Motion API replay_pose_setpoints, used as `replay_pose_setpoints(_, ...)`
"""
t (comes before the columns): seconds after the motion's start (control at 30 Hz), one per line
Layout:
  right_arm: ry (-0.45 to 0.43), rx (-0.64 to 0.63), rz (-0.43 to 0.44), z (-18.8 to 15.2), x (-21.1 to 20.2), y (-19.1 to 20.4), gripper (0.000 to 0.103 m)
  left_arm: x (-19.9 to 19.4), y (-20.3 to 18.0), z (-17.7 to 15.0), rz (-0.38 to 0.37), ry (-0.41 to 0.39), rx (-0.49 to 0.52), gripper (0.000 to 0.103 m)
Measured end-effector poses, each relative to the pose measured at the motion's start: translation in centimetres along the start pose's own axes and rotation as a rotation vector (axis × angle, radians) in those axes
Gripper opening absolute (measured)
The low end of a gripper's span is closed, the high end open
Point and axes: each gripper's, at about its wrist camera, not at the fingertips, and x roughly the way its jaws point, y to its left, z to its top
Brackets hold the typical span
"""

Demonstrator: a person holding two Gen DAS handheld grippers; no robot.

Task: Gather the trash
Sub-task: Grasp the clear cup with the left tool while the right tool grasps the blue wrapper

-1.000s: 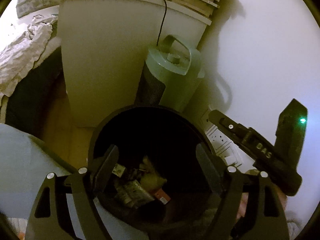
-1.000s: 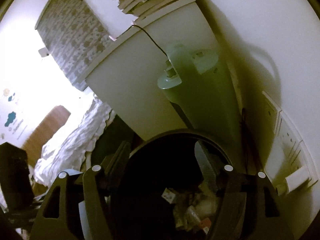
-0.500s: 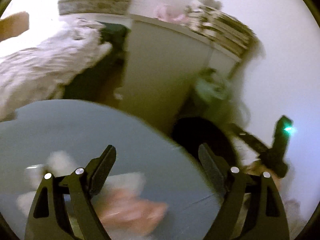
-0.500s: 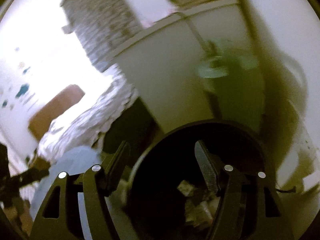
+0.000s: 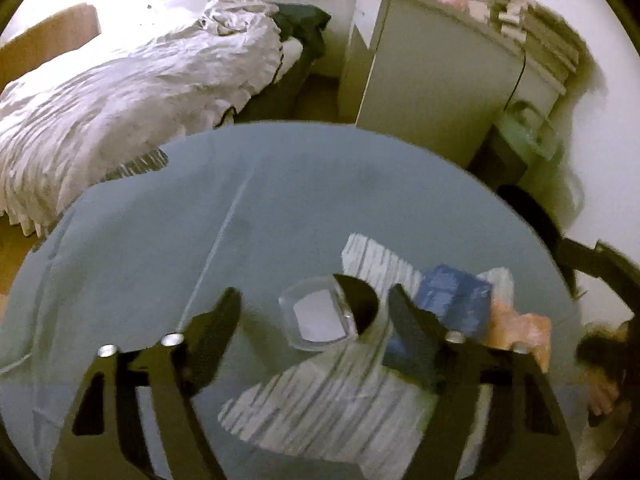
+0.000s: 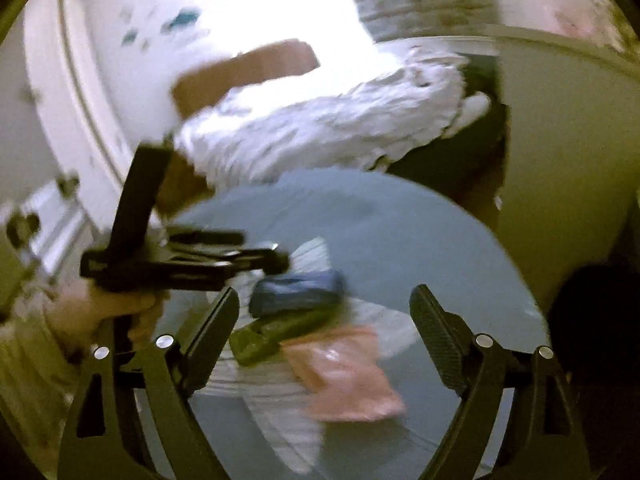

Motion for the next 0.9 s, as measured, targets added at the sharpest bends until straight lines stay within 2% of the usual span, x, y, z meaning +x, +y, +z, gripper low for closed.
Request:
replay_pose_setpoints(0.07, 0.048, -0.058, -0.025, 0.5, 1.6, 1.8, 0.086, -0.1, 0.0, -0.4, 0.009, -0.015, 0.034, 0.065)
replay_pose_setpoints(0.13, 0.105, -0.106, -0.058, 0.8, 3.4, 3.3, 0.086, 0.0, 0.3, -0.5, 0.021, -0.029, 0.049, 0.058)
replay_pose_setpoints(0.2, 0.154, -0.136, -0.087, 1.0, 5.1, 4.2, 0.086, -0.2, 1.0, -0.8, 0.027, -0.046, 0.042, 0.043)
replay_pose_setpoints(0.3, 0.206, -0.152, -0.126, 1.0, 7.2, 5.4, 0.086, -0.6, 2.2, -1.1, 0.006, -0.06, 0.003, 0.03)
replay_pose_setpoints(0.33, 0.219, -0.147, -0.129, 1.0, 7.6, 5.4, 0.085, -0.7, 2.5, -1.2, 0.004, -0.062, -0.007, 0.028)
replay_pose_setpoints(0.37, 0.241, -0.136, -0.131, 0.9, 8.1, 5.3, 0.076, -0.8, 2.7, -1.2, 0.002, -0.061, -0.011, 0.026)
replay_pose_setpoints(0.47, 0.254, -0.113, -0.141, 0.5, 8.8, 5.0, 0.072, -1.1, 3.0, -1.4, -0.01, -0.061, -0.013, 0.025)
replay_pose_setpoints(0.63, 0.185, 0.006, -0.079, 0.4, 6.6, 2.8, 0.063, -2.2, 3.9, -2.4, -0.046, -0.057, -0.04, 0.031)
replay_pose_setpoints(0.7, 0.142, 0.064, -0.046, 0.4, 5.2, 1.5, 0.059, -2.5, 3.7, -3.0, -0.047, -0.06, -0.024, 0.045)
replay_pose_setpoints(0.83, 0.078, 0.123, -0.007, 0.3, 2.1, -0.1, 0.059, -2.8, 2.4, -3.8, -0.021, -0.05, 0.065, 0.062)
replay_pose_setpoints(0.9, 0.058, 0.134, -0.002, 0.1, 0.8, -0.4, 0.059, -2.7, 2.0, -4.0, -0.014, -0.046, 0.077, 0.068)
